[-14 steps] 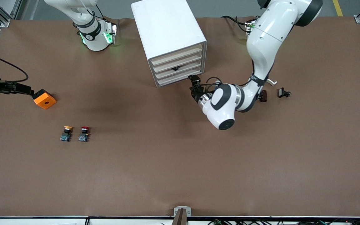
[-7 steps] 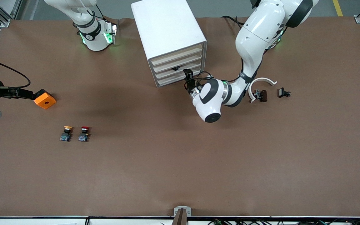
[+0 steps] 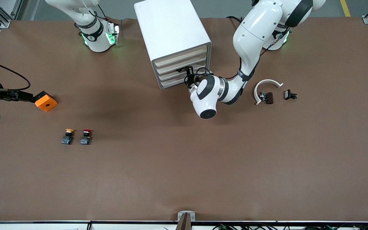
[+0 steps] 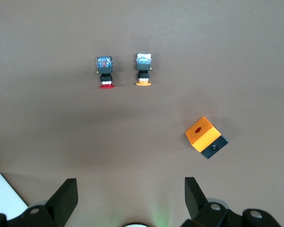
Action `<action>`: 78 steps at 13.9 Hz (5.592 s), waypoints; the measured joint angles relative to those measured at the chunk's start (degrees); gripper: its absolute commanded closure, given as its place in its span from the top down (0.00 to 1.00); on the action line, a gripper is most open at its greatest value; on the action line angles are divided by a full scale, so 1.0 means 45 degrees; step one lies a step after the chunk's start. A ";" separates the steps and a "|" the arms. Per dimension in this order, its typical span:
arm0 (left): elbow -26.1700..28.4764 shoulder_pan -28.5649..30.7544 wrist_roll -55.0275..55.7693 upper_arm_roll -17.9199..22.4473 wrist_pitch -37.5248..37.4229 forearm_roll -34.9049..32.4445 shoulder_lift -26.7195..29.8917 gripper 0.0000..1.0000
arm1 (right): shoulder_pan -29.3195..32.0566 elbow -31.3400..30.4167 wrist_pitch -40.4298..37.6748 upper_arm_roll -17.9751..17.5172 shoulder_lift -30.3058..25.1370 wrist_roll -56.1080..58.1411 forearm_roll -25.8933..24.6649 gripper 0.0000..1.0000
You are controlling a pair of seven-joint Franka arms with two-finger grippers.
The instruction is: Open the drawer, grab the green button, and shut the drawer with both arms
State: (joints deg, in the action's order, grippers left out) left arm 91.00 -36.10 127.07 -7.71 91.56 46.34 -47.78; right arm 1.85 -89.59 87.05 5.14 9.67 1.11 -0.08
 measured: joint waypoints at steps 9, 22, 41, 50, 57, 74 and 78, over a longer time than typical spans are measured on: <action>-0.0467 0.0493 0.0008 0.0865 -0.0306 0.0219 -0.0004 0.00 | -0.2654 -0.0003 0.0164 -0.0184 0.0000 -0.6784 0.0584 1.00; -0.2201 0.3103 -0.0009 0.1066 0.0122 0.0104 0.0046 1.00 | -0.8733 -0.0095 0.4527 -0.0227 0.1780 -1.3055 0.1474 1.00; -0.3567 0.4673 -0.5596 0.1158 -0.0425 -0.9220 0.3140 1.00 | -1.2516 -0.0472 0.8215 -0.0176 0.5294 -1.7301 0.1283 1.00; -0.3281 0.5671 -1.2766 0.1274 -0.0428 -0.9256 0.3217 1.00 | -1.2866 -0.1073 0.8592 -0.0169 0.5296 -1.7354 0.1190 1.00; -0.3010 0.5840 -1.4851 0.1239 -0.0109 -0.9662 0.3218 1.00 | -1.2948 -0.1077 0.8588 -0.0163 0.5296 -1.7497 0.1183 0.97; 0.3376 0.5654 -1.7324 -0.0181 0.6200 -1.0526 0.5848 1.00 | -1.2879 -0.0600 0.8177 0.0013 0.5176 -1.7603 0.1182 0.00; 0.3981 0.5644 -1.7391 -0.0686 0.6760 -1.0528 0.5850 1.00 | -1.1830 0.0992 0.5496 0.0107 0.4591 -1.6541 0.1348 0.00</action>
State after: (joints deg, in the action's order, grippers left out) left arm 108.92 -10.70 48.81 -10.79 121.98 -1.04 -21.45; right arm -51.38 -85.13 111.78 5.62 30.33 -73.32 5.99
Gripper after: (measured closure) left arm 0.000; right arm 0.590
